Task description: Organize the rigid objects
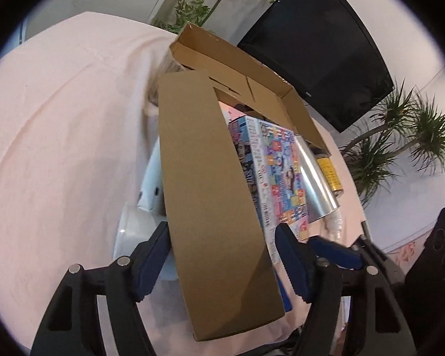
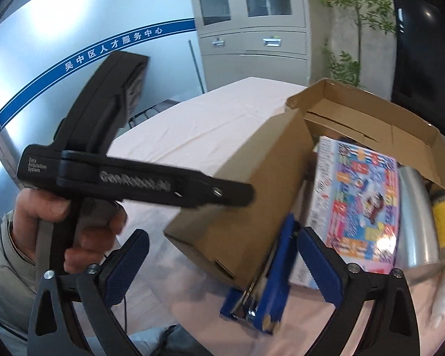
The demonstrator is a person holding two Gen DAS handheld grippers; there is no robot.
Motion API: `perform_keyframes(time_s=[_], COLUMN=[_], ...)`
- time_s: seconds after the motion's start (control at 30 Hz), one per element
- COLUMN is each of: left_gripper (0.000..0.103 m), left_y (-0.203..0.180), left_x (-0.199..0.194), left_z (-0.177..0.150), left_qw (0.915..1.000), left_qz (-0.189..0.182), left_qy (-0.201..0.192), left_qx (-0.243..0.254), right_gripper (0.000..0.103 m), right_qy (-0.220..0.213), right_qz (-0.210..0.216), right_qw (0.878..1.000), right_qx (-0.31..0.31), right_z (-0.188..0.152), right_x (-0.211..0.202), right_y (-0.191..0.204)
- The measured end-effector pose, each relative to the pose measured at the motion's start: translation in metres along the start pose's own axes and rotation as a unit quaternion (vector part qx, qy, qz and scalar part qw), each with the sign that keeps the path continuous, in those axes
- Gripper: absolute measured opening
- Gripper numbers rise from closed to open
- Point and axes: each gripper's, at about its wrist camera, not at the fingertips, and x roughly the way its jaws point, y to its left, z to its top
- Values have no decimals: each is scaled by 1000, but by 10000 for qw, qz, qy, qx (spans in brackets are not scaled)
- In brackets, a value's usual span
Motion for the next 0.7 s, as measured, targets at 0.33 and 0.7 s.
perform_keyframes(time_s=[0.33, 0.7], left_gripper=[62, 62], left_y=[-50, 6], left_x=[13, -16], left_z=[14, -39], left_qw=[9903, 9991], left_qz=[-1209, 85], left_qy=[220, -129], left_qx=[645, -399], right_gripper=[73, 15], right_qy=[-109, 23], right_qz=[-119, 281], right_qw=[9962, 9880], right_qx=[862, 1519], right_z=[2, -4], right_x=[-23, -44], right_y=[-29, -67])
